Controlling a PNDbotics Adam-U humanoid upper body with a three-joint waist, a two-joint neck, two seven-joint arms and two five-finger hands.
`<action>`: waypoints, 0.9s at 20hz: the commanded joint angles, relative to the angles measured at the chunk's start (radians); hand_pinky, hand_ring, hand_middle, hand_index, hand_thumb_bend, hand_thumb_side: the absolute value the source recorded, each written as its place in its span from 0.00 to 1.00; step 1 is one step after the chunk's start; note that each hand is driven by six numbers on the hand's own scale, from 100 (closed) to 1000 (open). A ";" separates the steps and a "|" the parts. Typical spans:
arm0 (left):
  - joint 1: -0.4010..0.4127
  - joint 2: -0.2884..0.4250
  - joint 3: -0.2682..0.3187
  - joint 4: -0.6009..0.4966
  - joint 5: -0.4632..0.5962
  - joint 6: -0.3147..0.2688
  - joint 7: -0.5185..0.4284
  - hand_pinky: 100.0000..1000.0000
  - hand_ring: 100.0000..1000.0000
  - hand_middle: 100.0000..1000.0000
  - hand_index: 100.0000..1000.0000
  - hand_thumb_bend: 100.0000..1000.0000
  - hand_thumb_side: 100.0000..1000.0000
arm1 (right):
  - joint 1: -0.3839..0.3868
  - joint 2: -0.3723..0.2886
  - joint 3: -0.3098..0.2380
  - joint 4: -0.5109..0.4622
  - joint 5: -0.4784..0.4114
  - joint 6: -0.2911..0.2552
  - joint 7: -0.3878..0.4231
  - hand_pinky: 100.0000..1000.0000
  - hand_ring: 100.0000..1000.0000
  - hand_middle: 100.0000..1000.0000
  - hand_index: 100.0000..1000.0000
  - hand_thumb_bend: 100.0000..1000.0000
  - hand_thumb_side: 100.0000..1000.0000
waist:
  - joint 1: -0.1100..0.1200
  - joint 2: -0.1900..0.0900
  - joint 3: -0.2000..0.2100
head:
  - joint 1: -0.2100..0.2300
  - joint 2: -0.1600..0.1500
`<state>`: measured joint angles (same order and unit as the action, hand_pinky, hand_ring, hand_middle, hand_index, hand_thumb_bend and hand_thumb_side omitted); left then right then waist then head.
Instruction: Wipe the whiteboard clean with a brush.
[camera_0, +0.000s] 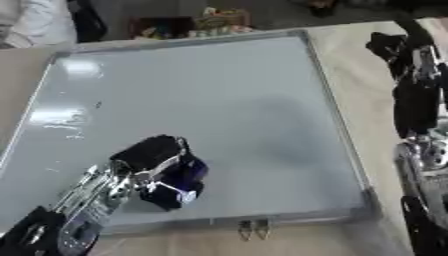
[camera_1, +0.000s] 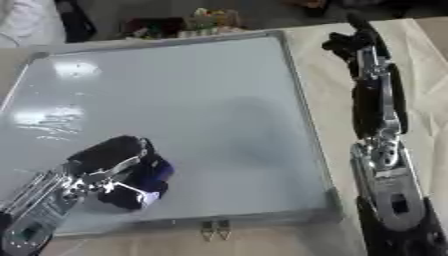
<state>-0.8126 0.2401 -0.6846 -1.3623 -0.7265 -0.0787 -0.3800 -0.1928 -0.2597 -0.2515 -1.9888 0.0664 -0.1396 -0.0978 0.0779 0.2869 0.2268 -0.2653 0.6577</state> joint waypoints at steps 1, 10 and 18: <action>-0.006 0.074 0.002 -0.014 -0.013 -0.053 0.022 0.31 0.37 0.15 0.22 0.09 0.04 | -0.007 -0.010 -0.002 -0.011 -0.007 -0.001 0.001 0.86 0.84 0.55 0.93 0.00 1.00 | -0.004 -0.012 0.000 | 0.005 -0.007; -0.025 0.219 0.021 -0.133 0.047 -0.153 0.068 0.28 0.35 0.12 0.21 0.10 0.04 | -0.013 -0.011 0.000 -0.011 -0.008 -0.003 0.003 0.86 0.84 0.55 0.93 0.00 1.00 | -0.007 -0.006 -0.013 | 0.012 -0.020; 0.002 0.338 0.050 -0.210 0.026 -0.349 0.169 0.26 0.34 0.10 0.19 0.08 0.03 | -0.020 -0.008 0.004 -0.011 -0.010 -0.004 0.007 0.86 0.84 0.55 0.93 0.00 1.00 | -0.012 0.002 -0.024 | 0.024 -0.036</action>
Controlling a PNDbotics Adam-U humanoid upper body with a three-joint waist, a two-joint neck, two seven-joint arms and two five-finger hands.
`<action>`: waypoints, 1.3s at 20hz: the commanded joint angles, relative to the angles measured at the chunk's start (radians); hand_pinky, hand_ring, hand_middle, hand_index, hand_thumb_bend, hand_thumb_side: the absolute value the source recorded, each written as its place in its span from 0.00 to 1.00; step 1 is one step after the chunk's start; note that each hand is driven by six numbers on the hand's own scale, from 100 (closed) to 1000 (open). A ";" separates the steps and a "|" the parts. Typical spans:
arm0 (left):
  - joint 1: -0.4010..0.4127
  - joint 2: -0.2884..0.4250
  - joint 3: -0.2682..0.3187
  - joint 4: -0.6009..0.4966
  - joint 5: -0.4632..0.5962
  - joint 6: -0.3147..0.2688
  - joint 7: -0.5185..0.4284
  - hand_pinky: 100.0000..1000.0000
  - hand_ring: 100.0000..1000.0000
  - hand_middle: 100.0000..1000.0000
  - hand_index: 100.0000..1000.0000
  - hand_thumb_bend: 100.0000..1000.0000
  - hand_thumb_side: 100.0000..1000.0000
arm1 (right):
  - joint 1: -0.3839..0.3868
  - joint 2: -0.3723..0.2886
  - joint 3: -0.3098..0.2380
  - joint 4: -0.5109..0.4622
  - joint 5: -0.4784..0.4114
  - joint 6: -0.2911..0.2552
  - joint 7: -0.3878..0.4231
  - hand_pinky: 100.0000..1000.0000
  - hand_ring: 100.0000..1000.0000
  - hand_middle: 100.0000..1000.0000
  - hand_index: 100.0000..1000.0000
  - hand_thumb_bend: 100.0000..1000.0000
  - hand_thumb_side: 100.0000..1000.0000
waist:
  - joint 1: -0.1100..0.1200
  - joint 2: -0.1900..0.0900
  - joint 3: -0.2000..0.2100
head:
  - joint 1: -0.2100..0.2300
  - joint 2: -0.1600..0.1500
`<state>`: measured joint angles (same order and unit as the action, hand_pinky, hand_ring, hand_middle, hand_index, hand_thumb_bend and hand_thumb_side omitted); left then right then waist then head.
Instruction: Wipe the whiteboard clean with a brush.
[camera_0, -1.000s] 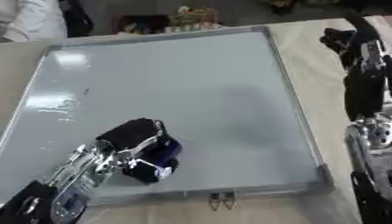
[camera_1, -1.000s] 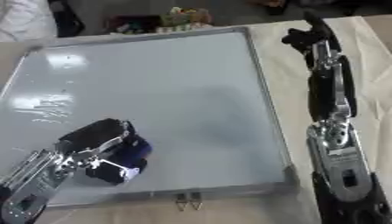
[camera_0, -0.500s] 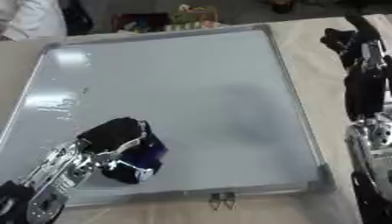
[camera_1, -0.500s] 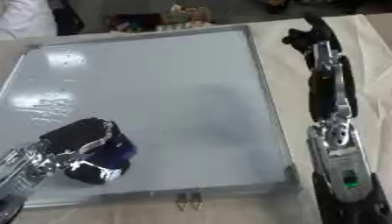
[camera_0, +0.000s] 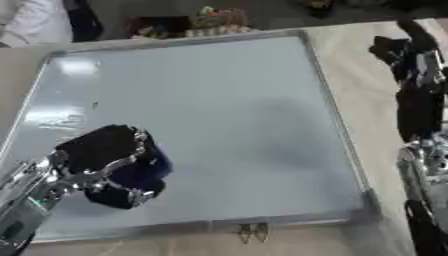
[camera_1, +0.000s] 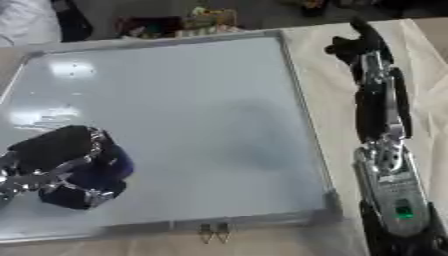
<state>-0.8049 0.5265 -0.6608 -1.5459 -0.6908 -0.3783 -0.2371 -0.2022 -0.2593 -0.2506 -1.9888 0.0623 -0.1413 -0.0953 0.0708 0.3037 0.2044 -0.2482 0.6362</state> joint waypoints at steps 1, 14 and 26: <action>-0.003 0.060 0.029 -0.024 -0.009 -0.065 0.031 0.26 0.34 0.10 0.19 0.08 0.03 | -0.011 -0.009 0.003 -0.011 -0.006 -0.003 0.005 0.86 0.84 0.55 0.93 0.00 1.00 | -0.006 -0.014 -0.003 | 0.011 -0.016; 0.001 0.158 0.122 0.030 0.062 -0.125 0.009 0.26 0.33 0.10 0.19 0.03 0.04 | -0.017 -0.007 0.003 -0.011 -0.008 -0.008 0.005 0.86 0.84 0.55 0.93 0.00 1.00 | -0.012 -0.002 -0.033 | 0.050 -0.044; -0.072 0.188 0.259 0.201 0.021 -0.155 0.032 0.27 0.34 0.11 0.18 0.05 0.04 | -0.026 -0.009 0.002 -0.011 -0.012 -0.017 0.008 0.86 0.85 0.54 0.93 0.02 1.00 | -0.019 0.030 -0.061 | 0.090 -0.064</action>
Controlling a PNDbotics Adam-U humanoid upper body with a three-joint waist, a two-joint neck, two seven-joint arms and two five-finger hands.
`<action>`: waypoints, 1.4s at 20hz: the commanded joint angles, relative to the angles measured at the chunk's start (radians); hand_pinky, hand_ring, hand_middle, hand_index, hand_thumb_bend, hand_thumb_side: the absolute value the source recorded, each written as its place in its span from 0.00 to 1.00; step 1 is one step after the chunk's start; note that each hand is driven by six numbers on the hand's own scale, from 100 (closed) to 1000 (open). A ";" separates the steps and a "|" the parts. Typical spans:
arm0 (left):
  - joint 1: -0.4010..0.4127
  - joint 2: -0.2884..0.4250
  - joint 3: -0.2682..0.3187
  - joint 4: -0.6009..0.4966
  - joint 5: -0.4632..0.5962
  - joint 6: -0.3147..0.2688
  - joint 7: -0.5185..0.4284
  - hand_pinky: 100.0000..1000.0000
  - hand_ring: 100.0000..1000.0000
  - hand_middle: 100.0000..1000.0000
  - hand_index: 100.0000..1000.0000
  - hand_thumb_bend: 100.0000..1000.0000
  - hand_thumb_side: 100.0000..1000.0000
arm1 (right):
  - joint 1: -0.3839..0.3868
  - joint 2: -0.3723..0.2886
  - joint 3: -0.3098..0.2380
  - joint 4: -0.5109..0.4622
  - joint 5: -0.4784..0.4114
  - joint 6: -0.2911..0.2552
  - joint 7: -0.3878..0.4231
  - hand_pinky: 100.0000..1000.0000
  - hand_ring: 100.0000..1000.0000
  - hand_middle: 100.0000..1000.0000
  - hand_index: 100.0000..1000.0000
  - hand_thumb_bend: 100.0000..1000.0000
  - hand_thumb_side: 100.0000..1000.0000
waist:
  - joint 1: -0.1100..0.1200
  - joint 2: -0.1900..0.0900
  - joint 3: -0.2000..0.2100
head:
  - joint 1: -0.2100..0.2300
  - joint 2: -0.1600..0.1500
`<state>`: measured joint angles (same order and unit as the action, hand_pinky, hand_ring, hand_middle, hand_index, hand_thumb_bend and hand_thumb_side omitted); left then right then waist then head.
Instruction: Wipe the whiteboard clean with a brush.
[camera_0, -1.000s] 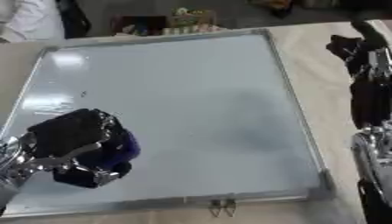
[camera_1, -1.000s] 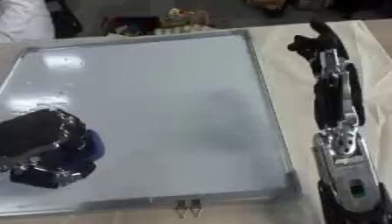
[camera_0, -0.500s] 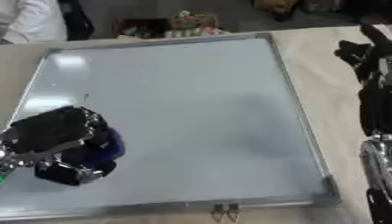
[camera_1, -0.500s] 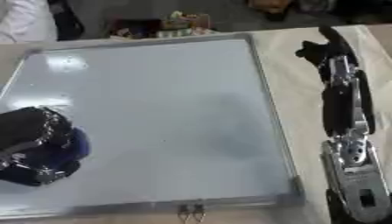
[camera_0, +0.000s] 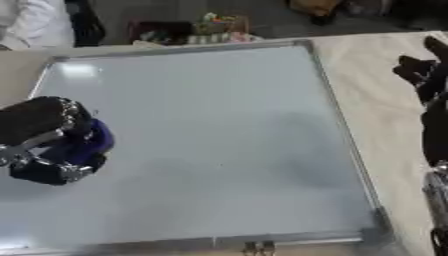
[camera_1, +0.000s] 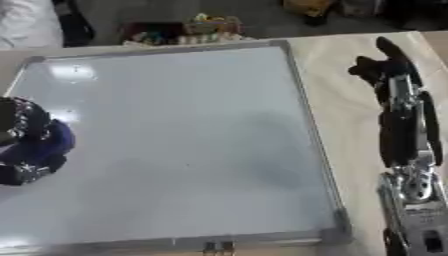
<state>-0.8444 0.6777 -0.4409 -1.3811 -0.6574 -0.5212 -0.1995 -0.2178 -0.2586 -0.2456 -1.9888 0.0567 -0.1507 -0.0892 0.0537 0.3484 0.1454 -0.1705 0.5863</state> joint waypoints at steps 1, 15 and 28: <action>-0.043 0.038 0.049 0.059 -0.019 -0.019 -0.016 0.27 0.34 0.11 0.18 0.06 0.04 | -0.011 -0.011 -0.003 -0.011 -0.006 -0.010 0.001 0.86 0.85 0.54 0.92 0.02 1.00 | -0.002 -0.011 -0.005 | 0.018 -0.016; -0.180 -0.014 0.208 0.364 0.060 0.043 -0.221 0.25 0.34 0.10 0.20 0.00 0.07 | -0.026 -0.016 0.000 -0.011 -0.003 -0.028 0.001 0.87 0.85 0.54 0.92 0.05 1.00 | -0.014 0.035 -0.041 | 0.089 -0.063; -0.285 -0.093 0.291 0.499 -0.004 0.142 -0.182 0.24 0.33 0.09 0.22 0.00 0.09 | -0.041 -0.016 0.006 -0.011 -0.004 -0.039 0.008 0.87 0.85 0.53 0.92 0.08 1.00 | -0.030 0.070 -0.088 | 0.106 -0.105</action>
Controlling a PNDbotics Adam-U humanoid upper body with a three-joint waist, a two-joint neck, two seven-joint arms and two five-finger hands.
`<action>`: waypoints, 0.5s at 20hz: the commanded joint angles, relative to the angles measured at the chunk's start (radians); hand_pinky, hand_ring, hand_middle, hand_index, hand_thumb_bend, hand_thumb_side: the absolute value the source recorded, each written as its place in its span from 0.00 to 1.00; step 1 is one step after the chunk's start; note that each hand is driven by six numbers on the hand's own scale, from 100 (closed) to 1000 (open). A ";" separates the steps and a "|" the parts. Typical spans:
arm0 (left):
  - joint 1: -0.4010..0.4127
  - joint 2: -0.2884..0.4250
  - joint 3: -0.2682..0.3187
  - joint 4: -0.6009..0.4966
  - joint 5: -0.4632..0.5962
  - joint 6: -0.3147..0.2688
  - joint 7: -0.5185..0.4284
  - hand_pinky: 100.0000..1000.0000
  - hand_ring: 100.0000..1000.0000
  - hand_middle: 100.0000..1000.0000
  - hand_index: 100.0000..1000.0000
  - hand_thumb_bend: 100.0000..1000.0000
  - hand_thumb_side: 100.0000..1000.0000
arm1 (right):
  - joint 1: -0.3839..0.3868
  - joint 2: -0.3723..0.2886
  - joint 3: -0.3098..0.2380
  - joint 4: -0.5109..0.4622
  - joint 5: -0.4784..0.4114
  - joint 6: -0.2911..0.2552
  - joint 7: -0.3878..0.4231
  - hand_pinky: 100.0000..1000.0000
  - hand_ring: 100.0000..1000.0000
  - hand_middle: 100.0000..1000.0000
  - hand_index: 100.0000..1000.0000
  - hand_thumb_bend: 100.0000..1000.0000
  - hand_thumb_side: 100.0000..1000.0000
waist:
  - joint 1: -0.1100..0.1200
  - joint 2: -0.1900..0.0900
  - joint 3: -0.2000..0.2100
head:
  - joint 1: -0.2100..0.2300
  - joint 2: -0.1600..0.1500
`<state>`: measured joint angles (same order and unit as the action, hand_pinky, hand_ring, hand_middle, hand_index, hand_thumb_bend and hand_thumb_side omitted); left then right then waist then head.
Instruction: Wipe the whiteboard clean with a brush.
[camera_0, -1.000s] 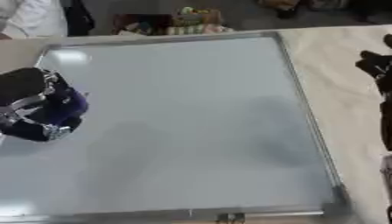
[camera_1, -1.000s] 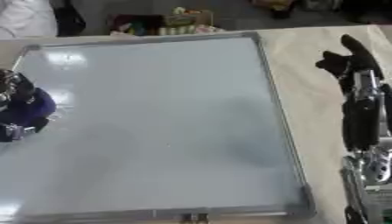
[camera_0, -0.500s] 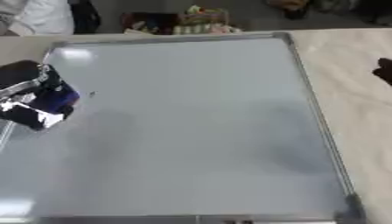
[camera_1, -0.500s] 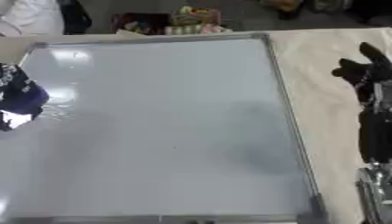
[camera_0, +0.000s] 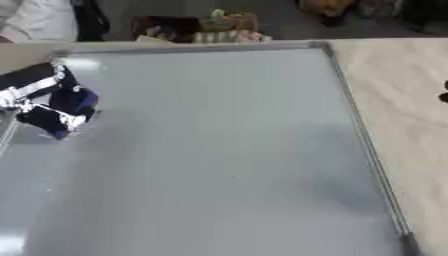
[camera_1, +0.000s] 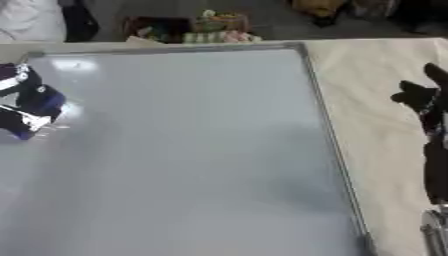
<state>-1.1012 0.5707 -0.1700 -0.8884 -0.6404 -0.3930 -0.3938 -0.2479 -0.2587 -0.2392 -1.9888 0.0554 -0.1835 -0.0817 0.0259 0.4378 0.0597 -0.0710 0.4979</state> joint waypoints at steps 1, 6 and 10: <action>-0.031 0.012 0.023 0.014 -0.035 0.023 0.018 0.24 0.33 0.09 0.22 0.00 0.09 | -0.013 -0.015 0.000 -0.011 -0.003 -0.008 0.001 0.87 0.85 0.54 0.92 0.08 1.00 | -0.004 -0.019 -0.007 | 0.011 -0.014; -0.031 0.005 0.039 0.048 -0.103 0.067 0.044 0.25 0.33 0.09 0.21 0.00 0.09 | -0.022 -0.014 0.000 -0.011 -0.008 -0.020 -0.002 0.86 0.85 0.54 0.92 0.07 1.00 | -0.009 -0.018 -0.025 | 0.046 0.021; -0.032 0.000 0.053 0.075 -0.135 0.097 0.055 0.25 0.33 0.10 0.22 0.00 0.09 | -0.028 -0.016 0.002 -0.011 -0.012 -0.033 -0.007 0.86 0.84 0.54 0.92 0.06 1.00 | -0.010 -0.018 -0.037 | 0.069 0.025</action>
<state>-1.1142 0.5531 -0.1307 -0.8145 -0.7623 -0.3069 -0.3433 -0.2655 -0.2587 -0.2382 -1.9888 0.0508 -0.2086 -0.0881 0.0163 0.4398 0.0228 -0.0101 0.5179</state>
